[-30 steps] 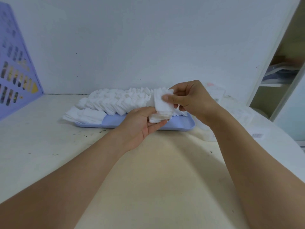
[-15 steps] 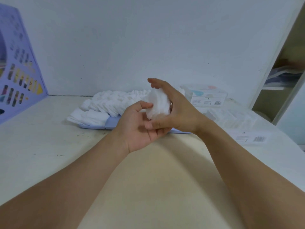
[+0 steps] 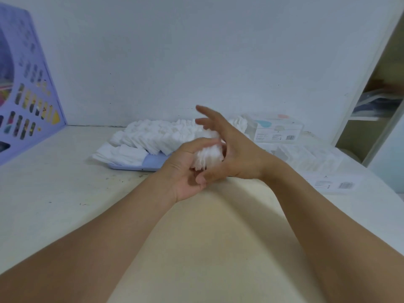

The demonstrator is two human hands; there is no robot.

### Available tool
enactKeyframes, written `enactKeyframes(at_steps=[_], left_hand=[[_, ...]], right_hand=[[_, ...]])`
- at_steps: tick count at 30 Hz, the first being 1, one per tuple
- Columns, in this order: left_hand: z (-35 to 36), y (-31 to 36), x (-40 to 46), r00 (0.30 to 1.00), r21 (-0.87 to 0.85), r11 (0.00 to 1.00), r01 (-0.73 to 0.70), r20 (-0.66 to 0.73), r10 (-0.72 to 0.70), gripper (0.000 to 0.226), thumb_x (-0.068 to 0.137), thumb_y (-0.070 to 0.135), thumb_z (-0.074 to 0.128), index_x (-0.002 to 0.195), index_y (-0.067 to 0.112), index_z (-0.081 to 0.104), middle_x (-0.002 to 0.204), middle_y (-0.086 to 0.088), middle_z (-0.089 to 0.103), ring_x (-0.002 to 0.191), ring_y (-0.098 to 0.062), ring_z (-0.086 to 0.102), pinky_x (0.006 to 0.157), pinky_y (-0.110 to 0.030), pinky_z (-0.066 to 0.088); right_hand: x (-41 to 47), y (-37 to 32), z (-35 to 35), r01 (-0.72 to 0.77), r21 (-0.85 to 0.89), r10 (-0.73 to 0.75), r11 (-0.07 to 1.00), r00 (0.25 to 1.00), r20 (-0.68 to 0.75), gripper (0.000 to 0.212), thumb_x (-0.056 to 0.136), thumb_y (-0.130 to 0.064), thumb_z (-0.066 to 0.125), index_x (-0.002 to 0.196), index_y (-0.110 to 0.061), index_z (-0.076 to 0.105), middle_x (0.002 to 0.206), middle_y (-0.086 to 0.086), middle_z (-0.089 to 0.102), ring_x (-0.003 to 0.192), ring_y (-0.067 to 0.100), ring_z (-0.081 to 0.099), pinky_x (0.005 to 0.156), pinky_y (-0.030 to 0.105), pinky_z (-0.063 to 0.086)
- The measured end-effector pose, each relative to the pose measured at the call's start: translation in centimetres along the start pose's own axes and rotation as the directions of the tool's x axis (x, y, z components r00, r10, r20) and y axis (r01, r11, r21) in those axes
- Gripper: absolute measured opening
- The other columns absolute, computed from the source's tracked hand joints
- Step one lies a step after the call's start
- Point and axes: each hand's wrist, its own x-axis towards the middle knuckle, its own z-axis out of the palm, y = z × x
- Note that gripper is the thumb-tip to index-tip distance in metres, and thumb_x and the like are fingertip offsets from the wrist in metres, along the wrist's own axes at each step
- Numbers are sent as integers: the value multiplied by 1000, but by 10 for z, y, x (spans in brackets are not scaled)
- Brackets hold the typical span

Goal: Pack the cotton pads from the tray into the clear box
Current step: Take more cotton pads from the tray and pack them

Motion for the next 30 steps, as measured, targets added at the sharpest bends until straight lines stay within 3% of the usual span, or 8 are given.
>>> enactKeyframes(at_steps=[3, 5, 8, 11, 18, 20, 23, 30], left_hand=[[-4, 4, 0, 999, -144, 990, -5, 46, 12, 34, 83, 18, 70, 114, 3, 73, 122, -14, 68, 108, -27, 69, 102, -35, 52], [-4, 4, -1, 995, -185, 983, -2, 101, 21, 30, 81, 16, 71, 107, 2, 77, 118, -14, 71, 105, -28, 71, 95, -38, 57], [-3, 3, -1, 994, -129, 992, 7, 112, 8, 39, 76, 24, 79, 109, 5, 77, 120, -14, 72, 107, -30, 71, 97, -48, 55], [-1, 3, 3, 999, 18, 999, -43, 9, 43, 42, 78, 40, 81, 113, 17, 76, 119, -9, 74, 109, -27, 72, 107, -54, 47], [-4, 5, -1, 999, 68, 997, -32, -5, 33, 31, 86, 34, 76, 106, 12, 79, 122, -11, 72, 110, -23, 71, 91, -39, 59], [-4, 5, 0, 1000, 45, 999, -26, -7, 27, 29, 82, 27, 78, 103, 8, 79, 123, -14, 71, 111, -25, 70, 98, -41, 56], [-4, 4, -1, 1000, 42, 999, -10, 0, 10, 22, 75, 19, 79, 93, 5, 81, 118, -14, 72, 106, -24, 70, 97, -38, 56], [2, 3, -4, 999, 15, 1000, -3, -35, 3, 37, 70, 31, 84, 103, 14, 79, 107, -5, 78, 98, -19, 75, 72, -31, 61]], right_hand=[[1, 2, -2, 11, 69, -12, 998, 1000, 5, 131, 57, -8, 98, 159, -33, 19, 151, 0, 44, 139, 6, 45, 108, 26, 45], [2, 3, 1, 38, 128, -32, 991, 998, -49, 115, 62, -2, 95, 155, -24, 32, 131, 6, 60, 119, 16, 64, 100, 34, 54], [3, 4, 3, 46, 95, -34, 994, 991, -129, 91, 66, -7, 94, 145, -21, 49, 113, 3, 68, 108, 16, 69, 96, 37, 57], [3, 6, 2, 33, 20, -30, 999, 989, -142, 92, 64, -15, 97, 143, -23, 51, 114, 1, 67, 110, 15, 67, 98, 39, 55], [5, 10, 2, 10, -6, -11, 1000, 992, -128, 115, 56, -22, 101, 151, -33, 37, 133, -8, 58, 118, 7, 62, 96, 24, 53], [5, 11, -1, 11, 51, -5, 999, 992, -126, 107, 58, -15, 99, 148, -26, 44, 112, -6, 67, 101, 6, 67, 87, 22, 52], [5, 13, -2, 23, 50, -17, 998, 993, -116, 98, 59, -9, 98, 143, -20, 50, 75, -23, 58, 74, -1, 58, 73, 13, 44], [5, 5, 17, 47, -21, -48, 999, 999, -27, 120, 51, -13, 99, 152, -28, 37, 136, -12, 53, 128, 1, 50, 108, 27, 45]])
